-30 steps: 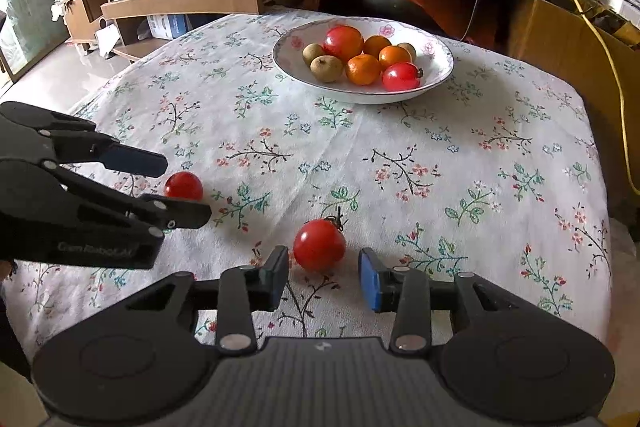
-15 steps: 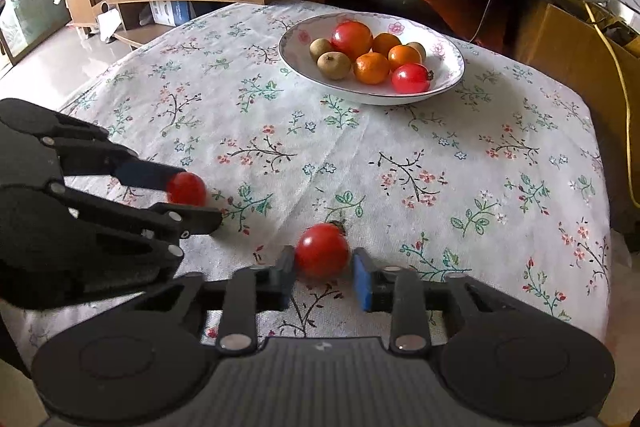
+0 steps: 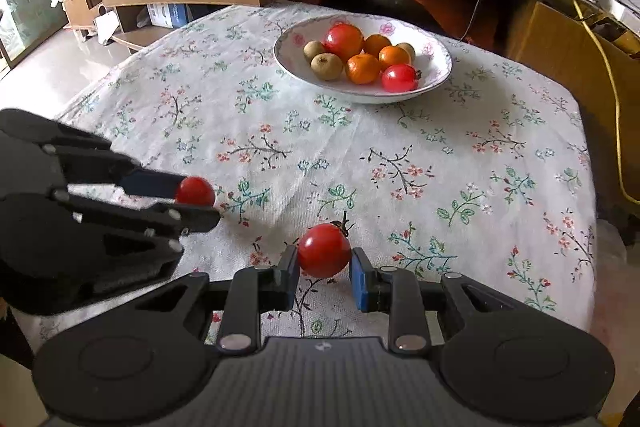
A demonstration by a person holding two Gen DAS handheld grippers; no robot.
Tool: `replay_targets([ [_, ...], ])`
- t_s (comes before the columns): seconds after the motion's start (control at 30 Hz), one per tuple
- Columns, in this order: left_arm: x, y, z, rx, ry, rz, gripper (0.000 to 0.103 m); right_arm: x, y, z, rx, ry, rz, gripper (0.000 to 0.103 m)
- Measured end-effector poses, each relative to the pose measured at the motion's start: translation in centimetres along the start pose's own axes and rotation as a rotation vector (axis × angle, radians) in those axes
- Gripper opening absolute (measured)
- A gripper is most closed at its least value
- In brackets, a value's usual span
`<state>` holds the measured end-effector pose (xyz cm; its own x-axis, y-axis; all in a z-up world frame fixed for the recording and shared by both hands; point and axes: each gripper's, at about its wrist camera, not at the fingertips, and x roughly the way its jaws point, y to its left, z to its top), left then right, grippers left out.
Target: Organize fruits
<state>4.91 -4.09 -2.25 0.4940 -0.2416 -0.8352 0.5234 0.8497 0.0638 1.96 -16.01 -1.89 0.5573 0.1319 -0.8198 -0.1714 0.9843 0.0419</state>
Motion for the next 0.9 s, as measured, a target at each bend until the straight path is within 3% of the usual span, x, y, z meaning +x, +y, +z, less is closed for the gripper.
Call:
replay_targets([
  [0.3,-1.3,0.6,-2.1,-0.017,0.034,0.028,0.034,-1.9,0.9,0.2,-0.021,-0.038,0.011,0.029],
  [0.53,-2.8,0.5,-1.4,-0.012,0.014,0.057,0.034,-3.1,1.2,0.5,-0.029,-0.069,0.027,0.029],
  [0.9,-2.7,0.9,0.3,-0.015,-0.029,-0.014,0.034,-2.6,0.3,1.9,0.017,-0.085,0.019,0.029],
])
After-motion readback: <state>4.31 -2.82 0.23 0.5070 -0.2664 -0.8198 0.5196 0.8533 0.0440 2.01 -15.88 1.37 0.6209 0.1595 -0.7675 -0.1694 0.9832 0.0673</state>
